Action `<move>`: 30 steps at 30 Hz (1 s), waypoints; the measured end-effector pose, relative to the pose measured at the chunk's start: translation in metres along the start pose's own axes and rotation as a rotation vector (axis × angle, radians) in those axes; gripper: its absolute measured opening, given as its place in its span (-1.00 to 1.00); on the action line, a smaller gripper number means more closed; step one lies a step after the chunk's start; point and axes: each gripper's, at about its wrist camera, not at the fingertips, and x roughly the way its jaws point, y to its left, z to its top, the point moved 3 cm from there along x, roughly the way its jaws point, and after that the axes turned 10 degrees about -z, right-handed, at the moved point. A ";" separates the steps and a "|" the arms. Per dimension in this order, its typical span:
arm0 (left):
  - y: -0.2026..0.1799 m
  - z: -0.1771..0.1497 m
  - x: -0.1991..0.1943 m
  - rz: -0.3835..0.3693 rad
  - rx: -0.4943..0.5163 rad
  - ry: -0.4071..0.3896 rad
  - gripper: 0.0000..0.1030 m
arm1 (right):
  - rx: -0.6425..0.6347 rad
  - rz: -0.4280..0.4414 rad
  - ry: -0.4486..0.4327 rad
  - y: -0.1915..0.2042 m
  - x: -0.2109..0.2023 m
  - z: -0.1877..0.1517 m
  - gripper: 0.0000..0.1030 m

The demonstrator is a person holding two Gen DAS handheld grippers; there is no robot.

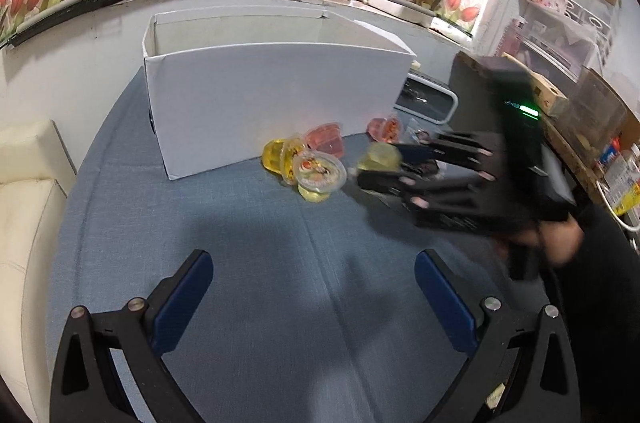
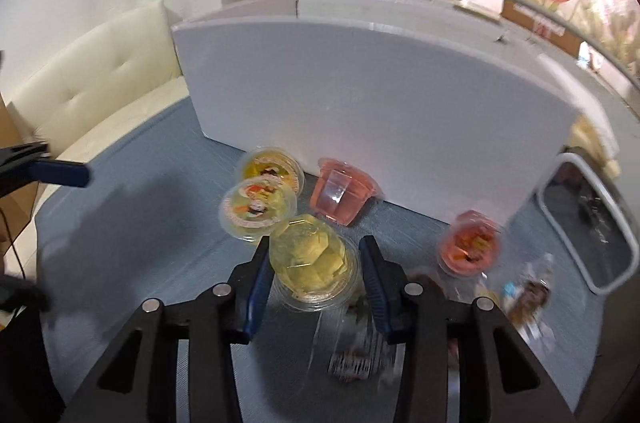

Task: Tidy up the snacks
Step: 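Grasp a yellow jelly cup with the right tool and lift it, then grasp the round cartoon-lidded jelly cup with the left tool while the right tool holds its cup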

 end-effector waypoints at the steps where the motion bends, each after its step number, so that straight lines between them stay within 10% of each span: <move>1: 0.001 0.002 0.005 0.002 -0.007 0.003 1.00 | 0.012 -0.019 0.002 -0.003 -0.006 0.001 -0.10; 17: -0.001 0.043 0.107 0.183 -0.082 0.036 0.97 | 0.228 -0.085 -0.106 -0.022 -0.137 -0.044 -0.10; 23: -0.002 0.044 0.122 0.218 -0.097 0.063 -0.03 | 0.254 -0.074 -0.107 -0.023 -0.145 -0.058 -0.10; 30: -0.007 0.037 0.108 0.175 -0.091 0.047 -0.05 | 0.263 -0.061 -0.113 -0.022 -0.145 -0.064 -0.10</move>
